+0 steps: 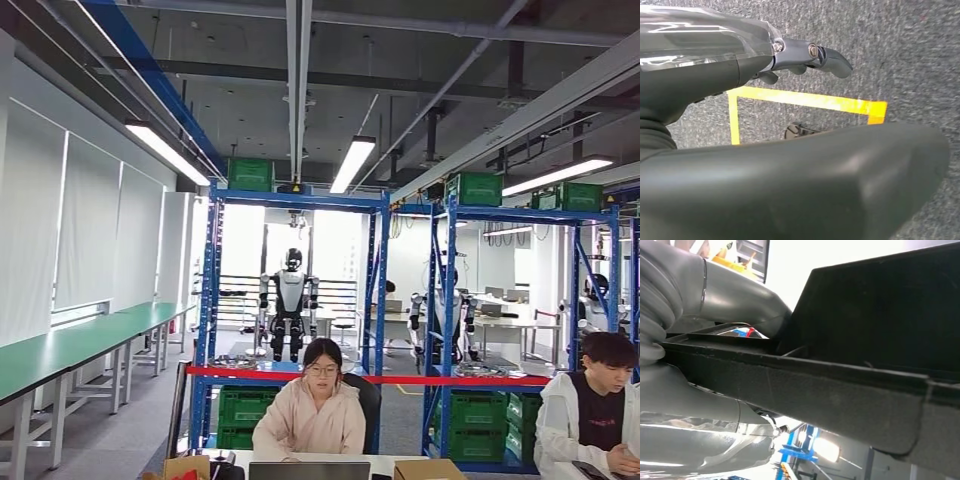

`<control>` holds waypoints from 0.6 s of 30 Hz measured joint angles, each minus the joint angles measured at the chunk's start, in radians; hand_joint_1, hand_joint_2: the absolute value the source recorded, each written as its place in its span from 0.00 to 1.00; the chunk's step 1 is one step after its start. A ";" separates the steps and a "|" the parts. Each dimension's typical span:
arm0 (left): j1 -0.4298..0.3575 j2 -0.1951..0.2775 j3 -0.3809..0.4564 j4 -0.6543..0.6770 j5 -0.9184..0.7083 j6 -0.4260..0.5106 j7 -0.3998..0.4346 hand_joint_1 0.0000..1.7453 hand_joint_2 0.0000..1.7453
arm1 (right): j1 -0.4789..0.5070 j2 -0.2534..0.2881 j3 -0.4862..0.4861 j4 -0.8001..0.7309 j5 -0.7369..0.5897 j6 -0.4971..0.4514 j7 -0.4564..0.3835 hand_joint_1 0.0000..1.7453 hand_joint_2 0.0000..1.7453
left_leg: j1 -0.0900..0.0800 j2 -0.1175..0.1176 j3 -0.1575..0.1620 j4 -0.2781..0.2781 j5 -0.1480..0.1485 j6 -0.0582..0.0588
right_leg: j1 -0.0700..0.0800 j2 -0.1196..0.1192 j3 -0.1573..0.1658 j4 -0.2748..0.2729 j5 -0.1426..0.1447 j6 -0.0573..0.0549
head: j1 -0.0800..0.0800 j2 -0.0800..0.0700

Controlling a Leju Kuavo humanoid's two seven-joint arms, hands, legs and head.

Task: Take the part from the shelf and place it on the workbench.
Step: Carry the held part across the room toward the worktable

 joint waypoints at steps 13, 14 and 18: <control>0.006 -0.007 -0.022 0.000 -0.058 0.016 0.138 0.00 1.00 | -0.100 -0.022 0.041 0.022 0.175 -0.076 0.041 1.00 1.00 | -0.002 0.000 -0.105 0.226 -0.112 -0.041 | 0.006 -0.002 0.113 -0.257 0.091 -0.060 | 0.000 0.000; 0.009 -0.007 -0.024 0.000 -0.065 0.015 0.148 0.00 1.00 | -0.119 -0.029 0.050 0.030 0.195 -0.092 0.053 1.00 1.00 | -0.001 0.000 -0.120 0.233 -0.093 -0.044 | 0.005 0.000 0.119 -0.256 0.086 -0.059 | 0.000 0.000; 0.012 -0.005 -0.041 0.000 -0.098 -0.002 0.179 0.00 1.00 | -0.234 -0.063 0.087 0.077 0.335 -0.171 0.124 1.00 1.00 | 0.003 0.001 -0.065 0.039 0.050 -0.044 | 0.006 0.004 0.142 -0.241 0.057 -0.042 | 0.000 0.000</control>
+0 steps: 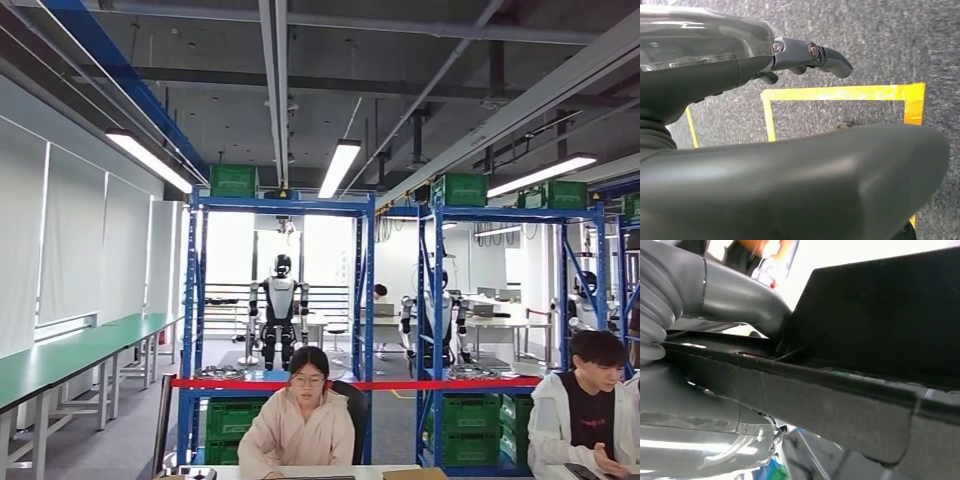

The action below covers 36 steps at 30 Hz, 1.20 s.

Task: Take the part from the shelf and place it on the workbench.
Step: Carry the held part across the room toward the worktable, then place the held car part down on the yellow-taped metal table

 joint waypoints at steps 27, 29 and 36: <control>-0.002 0.001 -0.073 0.006 -0.069 -0.076 -0.085 0.00 1.00 | -0.532 -0.197 0.160 0.817 0.652 -0.194 0.308 1.00 1.00 | -0.004 -0.010 -0.120 0.207 -0.097 0.008 | 0.001 -0.009 -0.058 -0.003 0.046 -0.011 | 0.001 0.000; -0.001 0.001 -0.073 0.006 -0.068 -0.076 -0.086 0.00 1.00 | -0.532 -0.211 0.166 0.896 0.661 -0.199 0.310 1.00 1.00 | -0.003 -0.010 -0.080 0.096 -0.020 0.011 | 0.001 -0.009 -0.052 0.002 0.038 -0.005 | 0.001 0.000; -0.002 0.001 -0.073 0.008 -0.066 -0.075 -0.090 0.00 1.00 | -0.557 -0.229 0.168 1.104 0.527 -0.099 0.314 1.00 1.00 | -0.004 -0.012 -0.024 -0.033 0.019 0.037 | 0.002 -0.005 -0.063 0.035 0.010 0.024 | 0.000 0.000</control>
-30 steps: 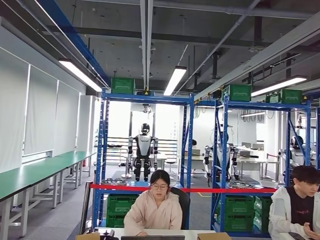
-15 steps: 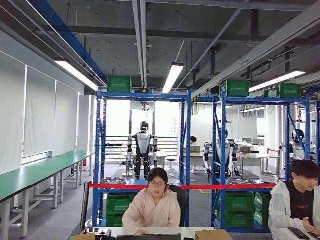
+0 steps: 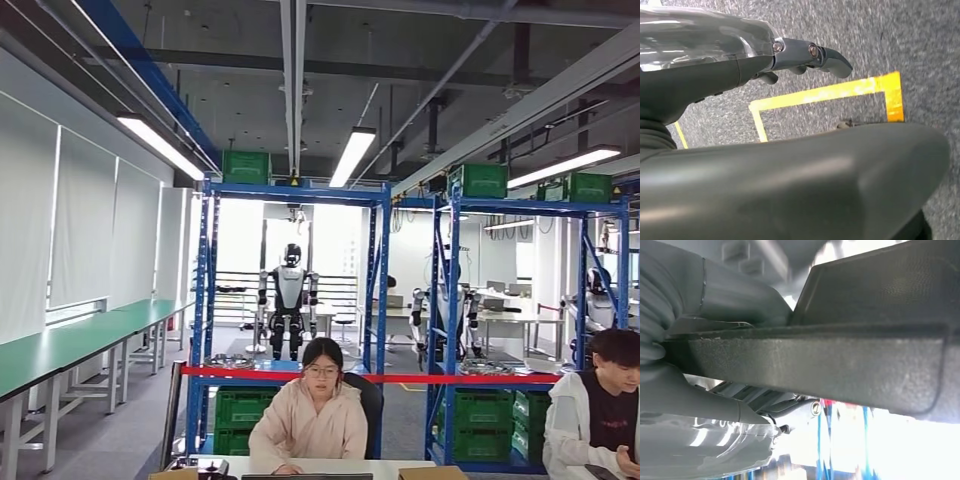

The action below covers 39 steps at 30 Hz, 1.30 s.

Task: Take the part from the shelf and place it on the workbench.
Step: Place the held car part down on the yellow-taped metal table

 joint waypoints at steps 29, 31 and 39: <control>-0.002 -0.002 0.001 0.001 0.007 0.025 -0.054 0.00 0.00 | 0.042 0.056 -0.021 0.001 -0.022 -0.044 0.057 0.00 0.00 | -0.004 0.000 0.016 -0.003 -0.010 -0.010 | 0.001 0.003 -0.011 -0.020 0.035 -0.007 | 0.000 0.000; -0.003 -0.002 0.001 0.001 0.007 0.026 -0.054 0.00 0.00 | 0.048 0.057 -0.021 -0.020 -0.010 -0.044 0.056 0.00 0.00 | 0.000 0.000 0.019 -0.007 -0.007 -0.001 | -0.001 0.001 -0.019 0.002 0.016 0.002 | 0.000 0.000; -0.004 -0.001 0.001 0.001 0.008 0.022 -0.058 0.00 0.00 | 0.051 0.036 -0.007 -0.092 0.035 -0.041 0.052 0.00 0.00 | 0.002 -0.001 0.030 -0.009 -0.011 0.008 | -0.006 0.000 -0.073 0.119 0.002 0.011 | 0.000 0.000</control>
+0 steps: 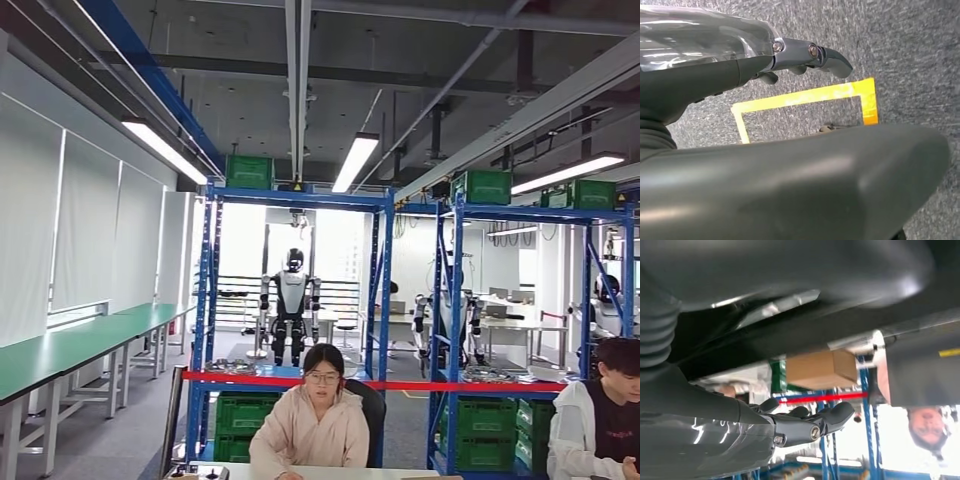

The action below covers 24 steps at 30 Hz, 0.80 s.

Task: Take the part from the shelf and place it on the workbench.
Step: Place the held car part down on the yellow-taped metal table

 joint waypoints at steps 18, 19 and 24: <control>0.005 0.005 0.013 0.000 0.007 -0.010 -0.013 0.00 0.00 | -0.069 -0.239 -0.046 -0.076 -0.245 0.099 -0.181 0.00 0.00 | -0.004 0.001 -0.003 0.009 -0.002 -0.025 | 0.008 0.001 0.072 -0.145 0.034 -0.024 | 0.000 0.000; 0.005 0.005 0.013 0.000 0.006 -0.012 -0.014 0.00 0.00 | -0.049 -0.231 -0.063 -0.093 -0.312 0.105 -0.206 0.00 0.00 | -0.005 0.001 -0.001 0.005 -0.006 -0.021 | 0.010 0.002 0.071 -0.144 0.034 -0.021 | 0.000 0.000; 0.001 0.003 0.013 0.000 0.000 -0.032 -0.025 0.00 0.00 | 0.130 -0.108 -0.205 -0.286 -0.855 0.321 -0.379 0.00 0.00 | 0.003 -0.001 0.004 -0.004 -0.002 0.001 | 0.004 -0.001 0.035 -0.053 -0.030 0.000 | 0.000 0.000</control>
